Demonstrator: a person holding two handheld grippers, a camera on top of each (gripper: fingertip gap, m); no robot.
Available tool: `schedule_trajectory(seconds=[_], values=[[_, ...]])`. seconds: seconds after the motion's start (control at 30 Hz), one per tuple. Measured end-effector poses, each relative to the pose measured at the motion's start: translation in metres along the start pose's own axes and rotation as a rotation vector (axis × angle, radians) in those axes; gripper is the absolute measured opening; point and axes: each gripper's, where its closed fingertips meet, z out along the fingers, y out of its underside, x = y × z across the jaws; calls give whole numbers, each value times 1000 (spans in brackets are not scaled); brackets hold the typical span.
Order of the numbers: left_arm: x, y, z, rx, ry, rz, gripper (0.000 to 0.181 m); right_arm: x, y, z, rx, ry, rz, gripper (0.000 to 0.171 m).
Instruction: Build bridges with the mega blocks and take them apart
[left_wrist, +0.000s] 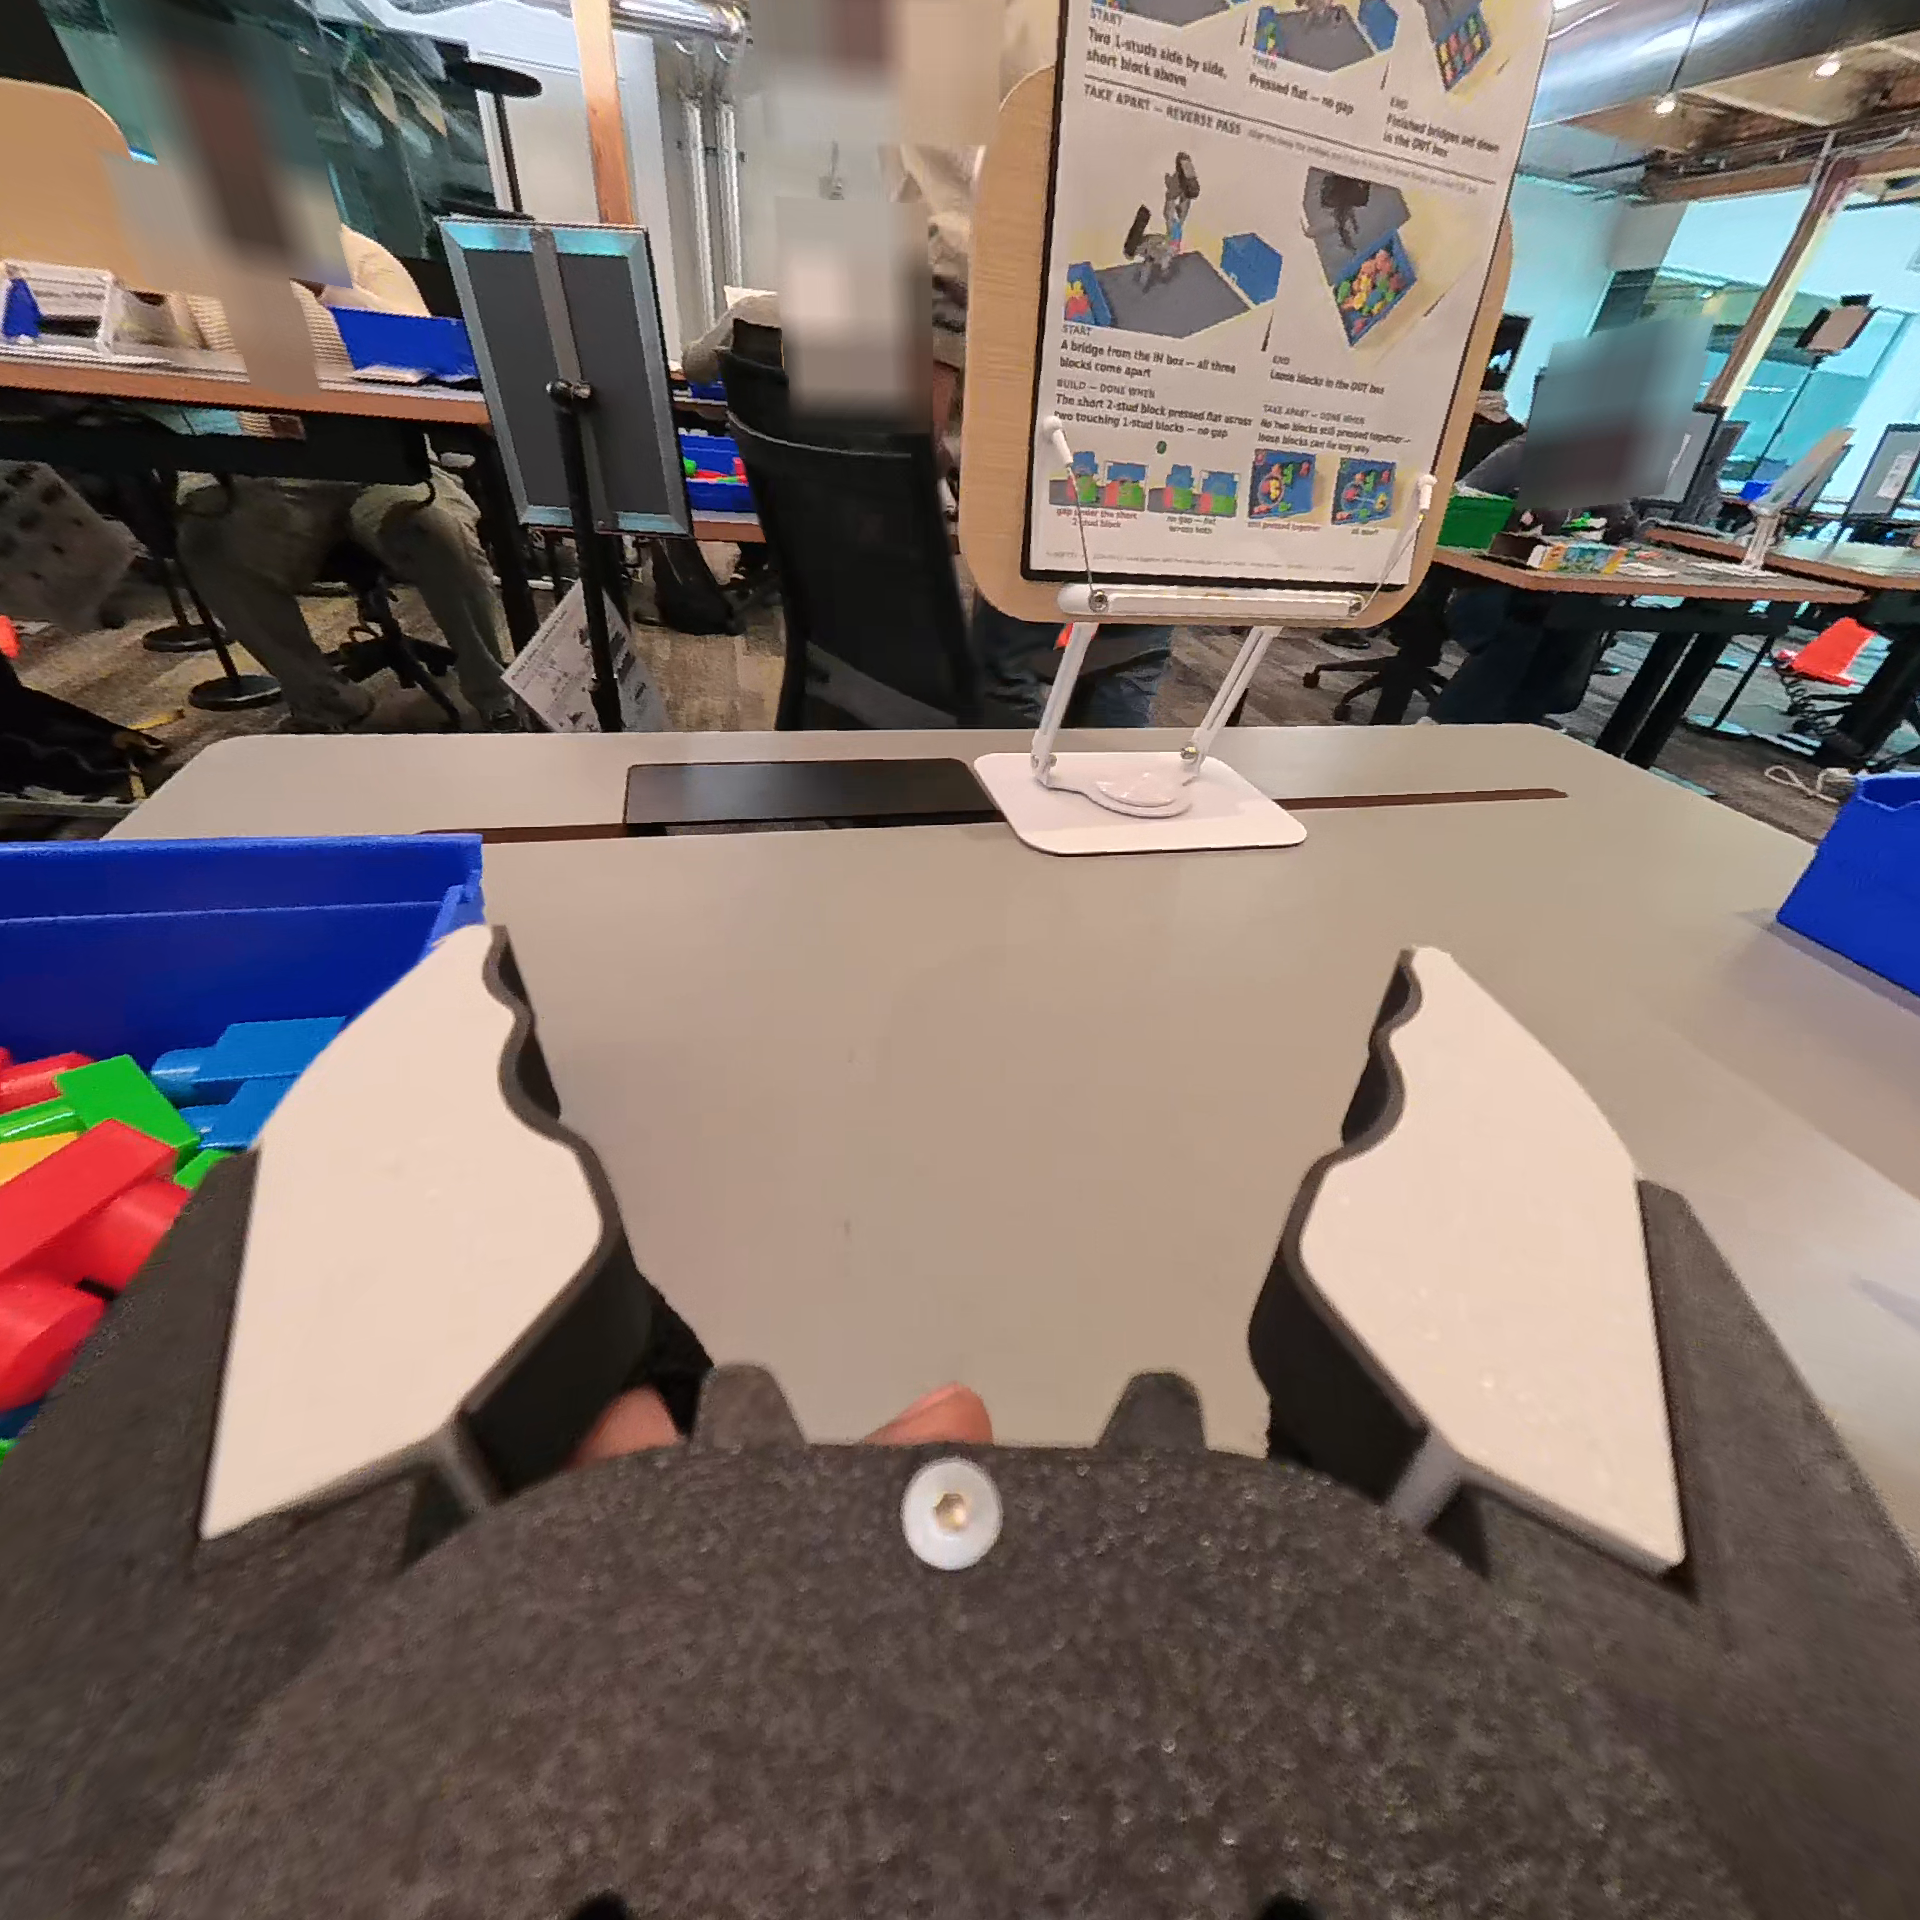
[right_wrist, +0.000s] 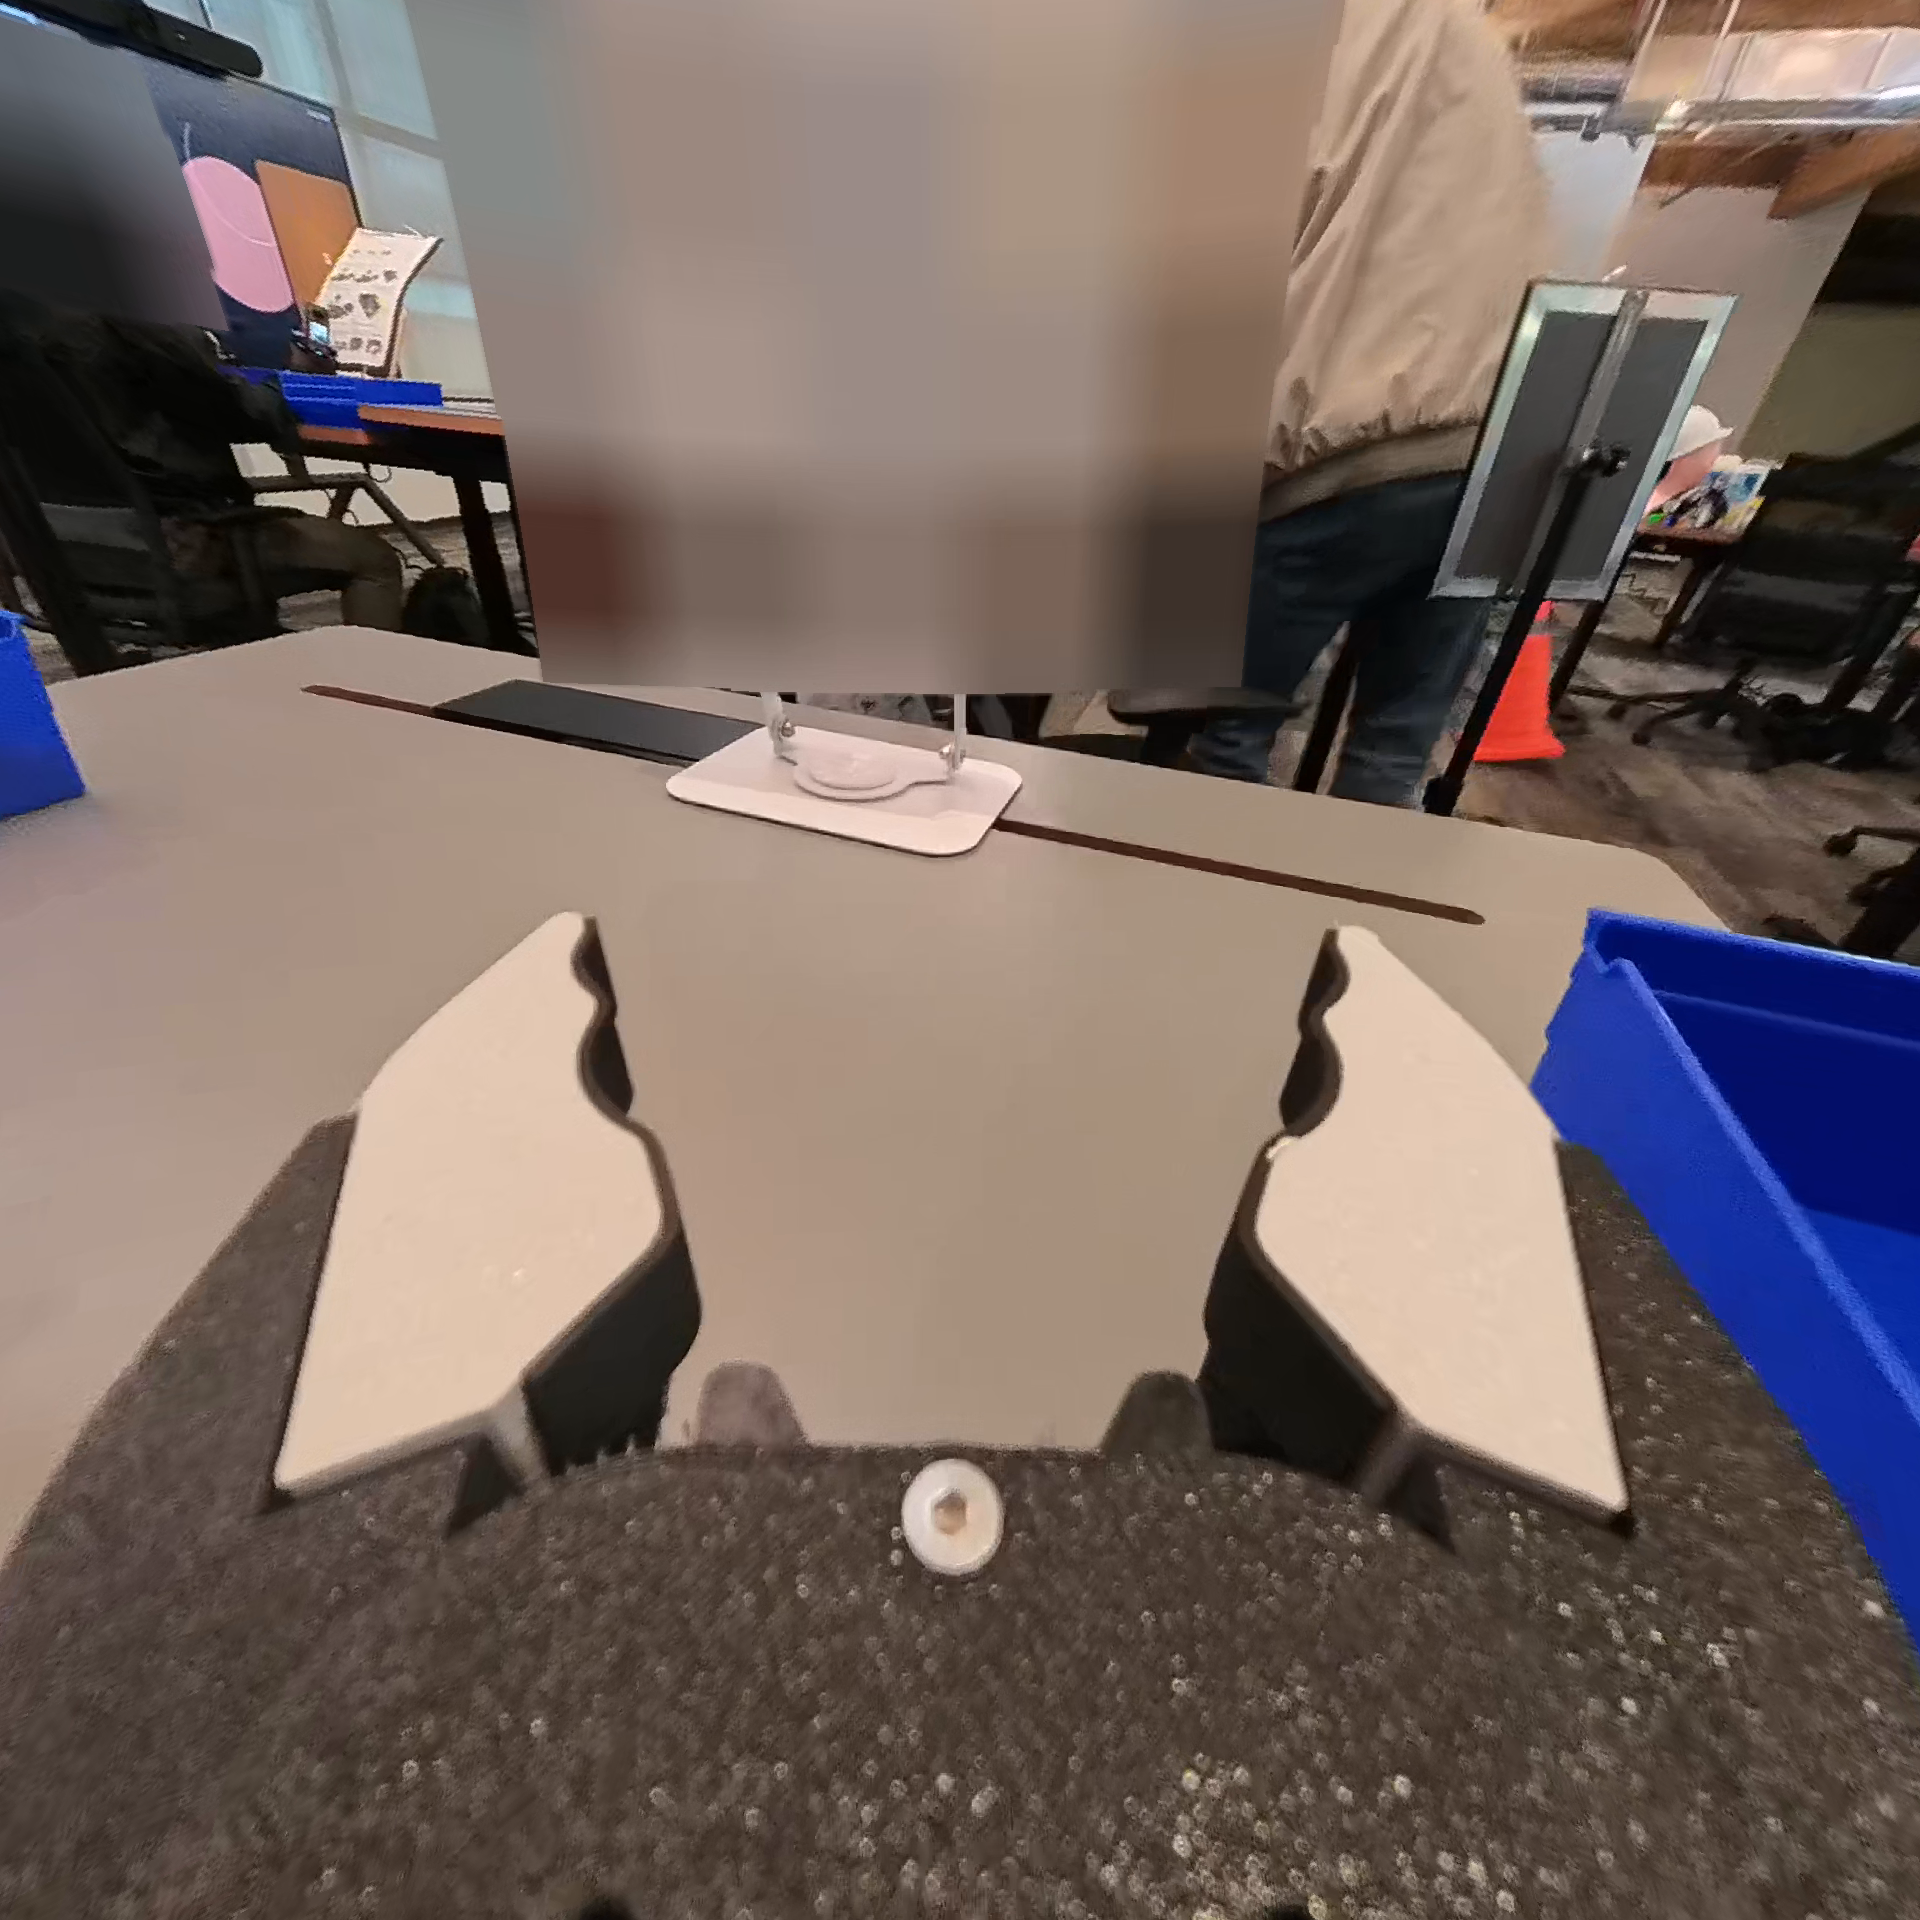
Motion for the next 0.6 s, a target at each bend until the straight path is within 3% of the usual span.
schedule_trajectory(seconds=[0.3, 0.5, 0.6], values=[[5, 3, -4, -1, -1, -9, 147, -1, 0, -1, 3, -2, 17, 124], [-5, -5, -17, 78, -102, -15, 147, 6, -4, -5, 11, 27, 6, 124], [-7, -3, -19, 40, -101, -22, 147, 12, -7, -5, 17, 44, 11, 124]])
